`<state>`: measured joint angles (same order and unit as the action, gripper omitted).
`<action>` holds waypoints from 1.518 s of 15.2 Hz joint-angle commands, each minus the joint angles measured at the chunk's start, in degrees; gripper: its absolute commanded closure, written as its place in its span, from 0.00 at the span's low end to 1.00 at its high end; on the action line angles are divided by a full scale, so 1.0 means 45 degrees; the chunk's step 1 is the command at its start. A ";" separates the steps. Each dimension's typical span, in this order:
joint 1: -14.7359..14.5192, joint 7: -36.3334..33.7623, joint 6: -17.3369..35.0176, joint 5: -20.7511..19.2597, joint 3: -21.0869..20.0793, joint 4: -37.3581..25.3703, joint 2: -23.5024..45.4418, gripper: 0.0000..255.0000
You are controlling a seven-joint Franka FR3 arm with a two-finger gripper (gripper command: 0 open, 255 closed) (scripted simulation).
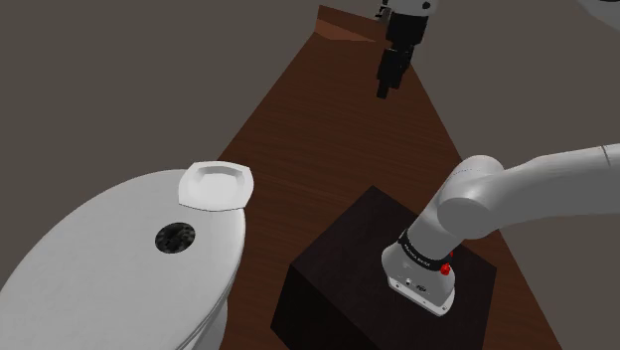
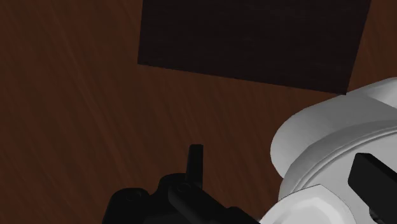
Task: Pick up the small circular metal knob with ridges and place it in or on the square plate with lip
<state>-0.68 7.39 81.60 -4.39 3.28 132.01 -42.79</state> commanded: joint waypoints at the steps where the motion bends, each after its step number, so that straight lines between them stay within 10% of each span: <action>1: 0.0000 0.0000 0.0000 0.0000 0.0000 0.0000 0.0000 0.00; 23: -0.1578 -0.5043 0.7158 0.2355 -0.4095 0.0919 0.5824 0.00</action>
<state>-7.43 -14.13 112.16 6.03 -14.29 136.07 -17.98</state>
